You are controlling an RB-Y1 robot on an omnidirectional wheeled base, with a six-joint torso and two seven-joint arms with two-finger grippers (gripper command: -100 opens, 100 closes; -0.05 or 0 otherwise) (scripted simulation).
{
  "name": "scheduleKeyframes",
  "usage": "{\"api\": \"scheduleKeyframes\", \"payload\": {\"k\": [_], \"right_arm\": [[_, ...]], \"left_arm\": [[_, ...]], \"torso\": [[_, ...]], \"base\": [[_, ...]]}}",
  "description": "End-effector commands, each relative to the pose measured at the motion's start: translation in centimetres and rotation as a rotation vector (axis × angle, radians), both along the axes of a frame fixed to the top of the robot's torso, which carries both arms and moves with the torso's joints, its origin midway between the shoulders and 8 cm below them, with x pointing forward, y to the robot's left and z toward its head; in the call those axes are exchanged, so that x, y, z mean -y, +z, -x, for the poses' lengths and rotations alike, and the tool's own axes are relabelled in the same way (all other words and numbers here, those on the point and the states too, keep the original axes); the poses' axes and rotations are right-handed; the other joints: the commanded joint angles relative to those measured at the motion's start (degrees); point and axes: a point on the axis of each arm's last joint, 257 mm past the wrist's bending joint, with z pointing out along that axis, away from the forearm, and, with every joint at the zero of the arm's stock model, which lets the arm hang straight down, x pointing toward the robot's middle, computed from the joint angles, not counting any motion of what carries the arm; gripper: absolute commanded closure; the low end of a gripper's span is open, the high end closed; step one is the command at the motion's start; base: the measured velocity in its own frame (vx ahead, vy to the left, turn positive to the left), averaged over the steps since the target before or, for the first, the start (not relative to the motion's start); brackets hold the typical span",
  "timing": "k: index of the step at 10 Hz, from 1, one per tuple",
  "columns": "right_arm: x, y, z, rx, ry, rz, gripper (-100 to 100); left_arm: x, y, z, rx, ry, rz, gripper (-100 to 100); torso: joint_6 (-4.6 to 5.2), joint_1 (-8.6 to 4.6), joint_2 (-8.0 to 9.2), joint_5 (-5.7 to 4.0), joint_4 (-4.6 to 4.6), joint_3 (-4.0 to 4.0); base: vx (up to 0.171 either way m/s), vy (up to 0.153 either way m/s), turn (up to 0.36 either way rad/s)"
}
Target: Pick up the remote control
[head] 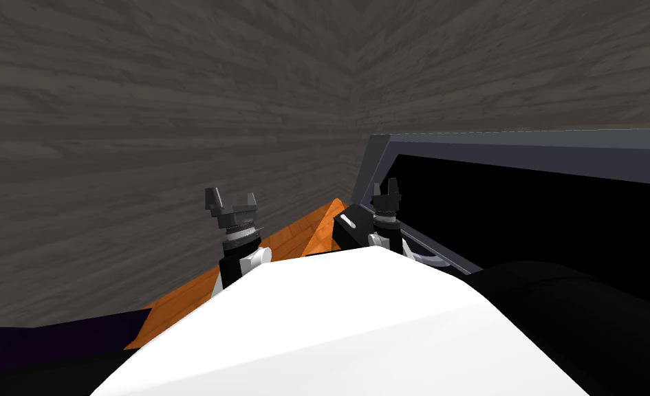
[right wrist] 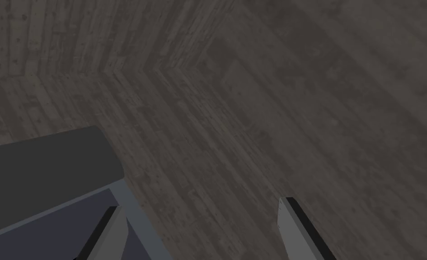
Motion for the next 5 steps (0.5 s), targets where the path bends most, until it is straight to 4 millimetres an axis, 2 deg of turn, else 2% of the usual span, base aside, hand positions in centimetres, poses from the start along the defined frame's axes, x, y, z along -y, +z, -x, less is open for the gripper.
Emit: {"api": "scheduleKeyframes", "payload": {"k": [1, 3, 5], "right_arm": [[-0.19, 0.05, -0.14, -0.003, 0.004, 0.031, -100], [-0.53, 0.06, -0.44, -0.008, 0.008, 0.088, -100], [-0.76, -0.28, -0.91, -0.022, 0.003, 0.158, -100]], "left_arm": [[0.00, 0.00, 0.00, 0.000, 0.000, 0.000, 0], [0.00, 0.00, 0.00, 0.000, 0.000, 0.000, 0], [0.00, 0.00, 0.00, 0.000, 0.000, 0.000, 0]], "torso": [[0.00, 0.00, 0.00, 0.00, 0.00, 0.00], [0.00, 0.08, 0.06, 0.02, 0.01, 0.03], [0.00, 0.18, 0.11, 0.04, 0.02, 0.06]], "base": [[-0.008, 0.010, -0.019], [-0.025, 0.037, -0.026], [-0.031, 0.069, -0.022]]}}
